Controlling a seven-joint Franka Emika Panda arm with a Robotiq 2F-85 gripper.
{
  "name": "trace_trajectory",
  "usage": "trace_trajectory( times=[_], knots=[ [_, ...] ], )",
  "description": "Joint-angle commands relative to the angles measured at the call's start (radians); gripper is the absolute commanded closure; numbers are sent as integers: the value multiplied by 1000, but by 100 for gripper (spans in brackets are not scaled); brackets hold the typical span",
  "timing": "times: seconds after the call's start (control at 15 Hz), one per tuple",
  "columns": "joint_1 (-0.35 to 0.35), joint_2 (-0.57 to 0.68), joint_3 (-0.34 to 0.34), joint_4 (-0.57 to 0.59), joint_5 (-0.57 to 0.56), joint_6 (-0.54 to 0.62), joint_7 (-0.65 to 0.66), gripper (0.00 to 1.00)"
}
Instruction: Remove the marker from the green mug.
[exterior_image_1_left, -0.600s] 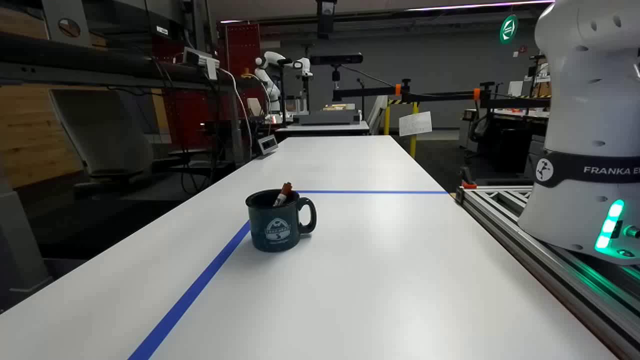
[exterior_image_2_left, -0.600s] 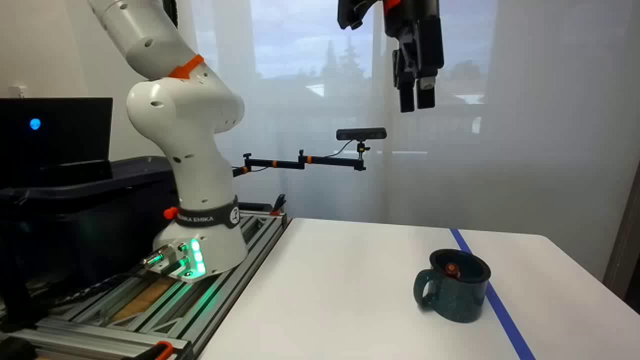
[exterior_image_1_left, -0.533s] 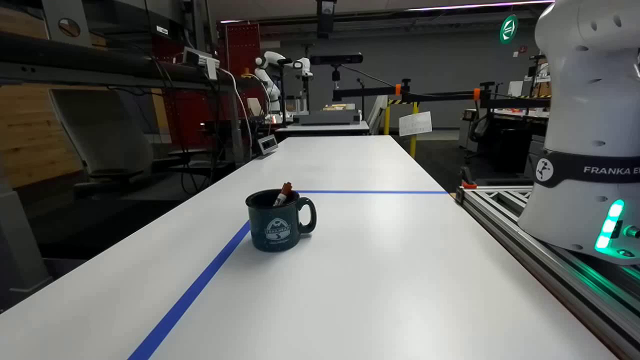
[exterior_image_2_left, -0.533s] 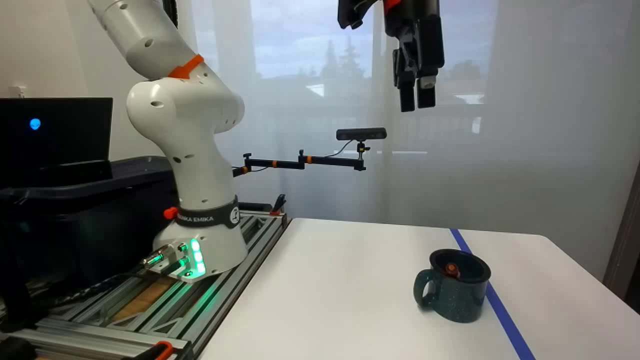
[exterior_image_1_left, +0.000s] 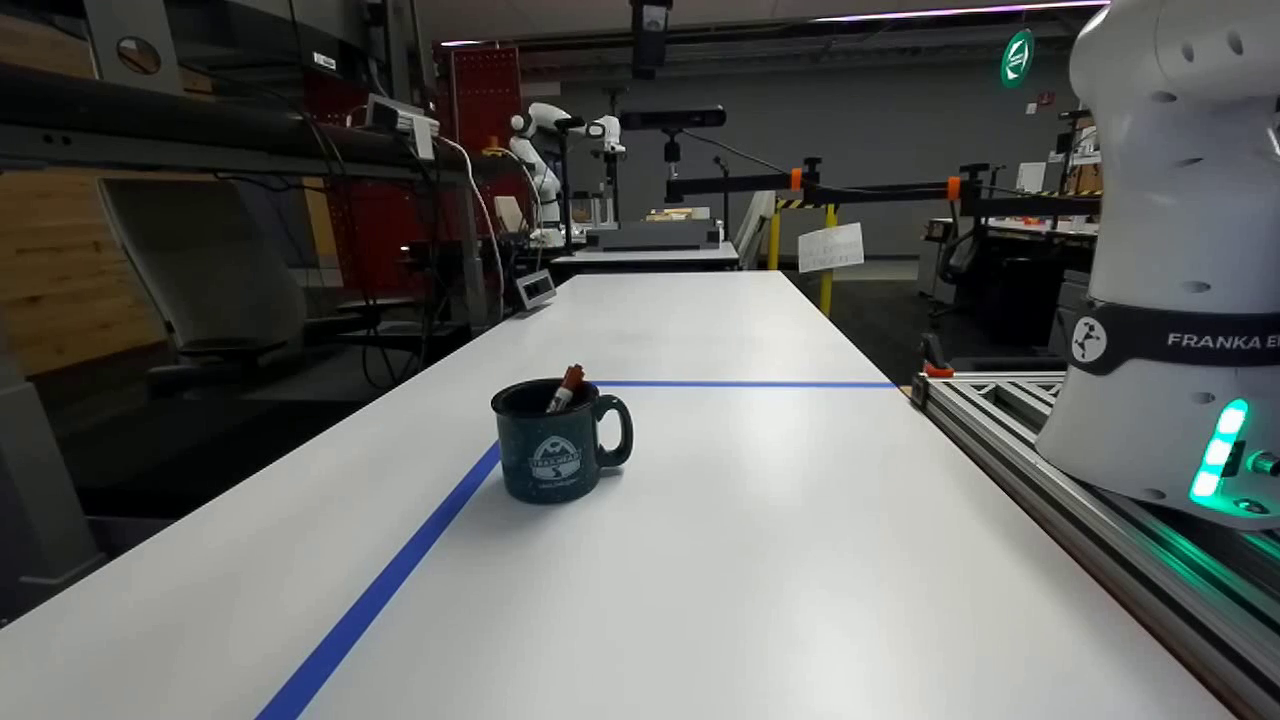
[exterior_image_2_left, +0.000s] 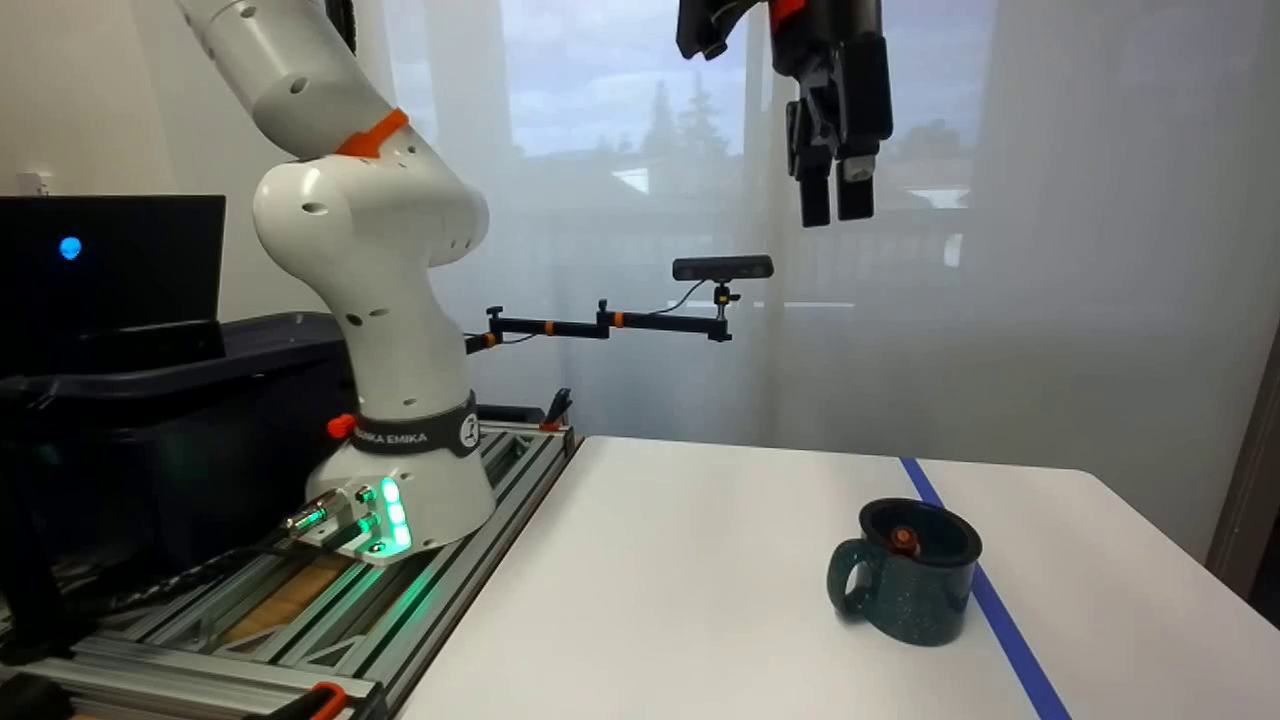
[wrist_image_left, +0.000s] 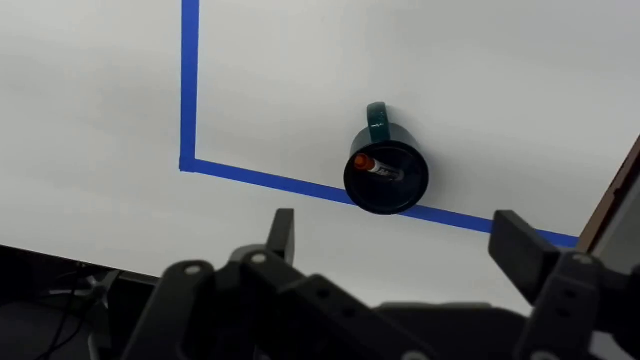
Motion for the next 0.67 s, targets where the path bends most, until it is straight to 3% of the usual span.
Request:
trace_trajectory(
  times=[0.0, 0.33, 0.6],
  knots=[
    [47, 100, -74, 19, 28, 66, -182, 0],
    [102, 301, -155, 64, 96, 219, -497, 0],
    [102, 447, -115, 119, 181, 224, -641, 0]
  ],
)
